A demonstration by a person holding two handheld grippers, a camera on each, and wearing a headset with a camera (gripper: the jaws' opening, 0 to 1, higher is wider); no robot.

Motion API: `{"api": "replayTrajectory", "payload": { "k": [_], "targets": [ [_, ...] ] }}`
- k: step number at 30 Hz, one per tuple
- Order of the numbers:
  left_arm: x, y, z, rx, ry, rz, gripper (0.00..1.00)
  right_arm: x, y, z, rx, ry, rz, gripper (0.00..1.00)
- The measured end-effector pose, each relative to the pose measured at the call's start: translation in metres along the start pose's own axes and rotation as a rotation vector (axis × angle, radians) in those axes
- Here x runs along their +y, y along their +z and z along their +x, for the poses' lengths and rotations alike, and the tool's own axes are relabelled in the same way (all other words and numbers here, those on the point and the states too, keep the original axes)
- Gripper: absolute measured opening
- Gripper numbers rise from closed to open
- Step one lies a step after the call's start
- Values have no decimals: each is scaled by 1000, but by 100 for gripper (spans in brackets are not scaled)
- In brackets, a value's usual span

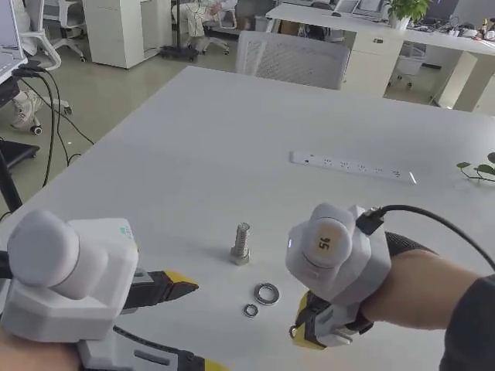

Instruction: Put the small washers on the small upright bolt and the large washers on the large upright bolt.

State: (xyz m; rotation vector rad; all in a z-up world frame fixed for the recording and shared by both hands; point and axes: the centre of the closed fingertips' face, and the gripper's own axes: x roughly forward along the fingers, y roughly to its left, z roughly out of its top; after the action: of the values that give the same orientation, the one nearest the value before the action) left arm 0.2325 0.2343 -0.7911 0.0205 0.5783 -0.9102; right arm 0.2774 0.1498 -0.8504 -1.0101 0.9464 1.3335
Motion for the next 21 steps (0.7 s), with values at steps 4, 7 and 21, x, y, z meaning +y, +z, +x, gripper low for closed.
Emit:
{"api": "replayTrajectory", "payload": {
  "k": [4,7,21],
  "targets": [
    [0,0,1,4,-2,2,80,-2,-7,-7,-1,-12,20,14],
    [-1,0,1,4,-4,2,80,-5,-15,-12,1,-22,36,14],
    [-3,-2,3,14,-7,4,79,-24,-52,-36,25,-77,100,14]
  ]
}}
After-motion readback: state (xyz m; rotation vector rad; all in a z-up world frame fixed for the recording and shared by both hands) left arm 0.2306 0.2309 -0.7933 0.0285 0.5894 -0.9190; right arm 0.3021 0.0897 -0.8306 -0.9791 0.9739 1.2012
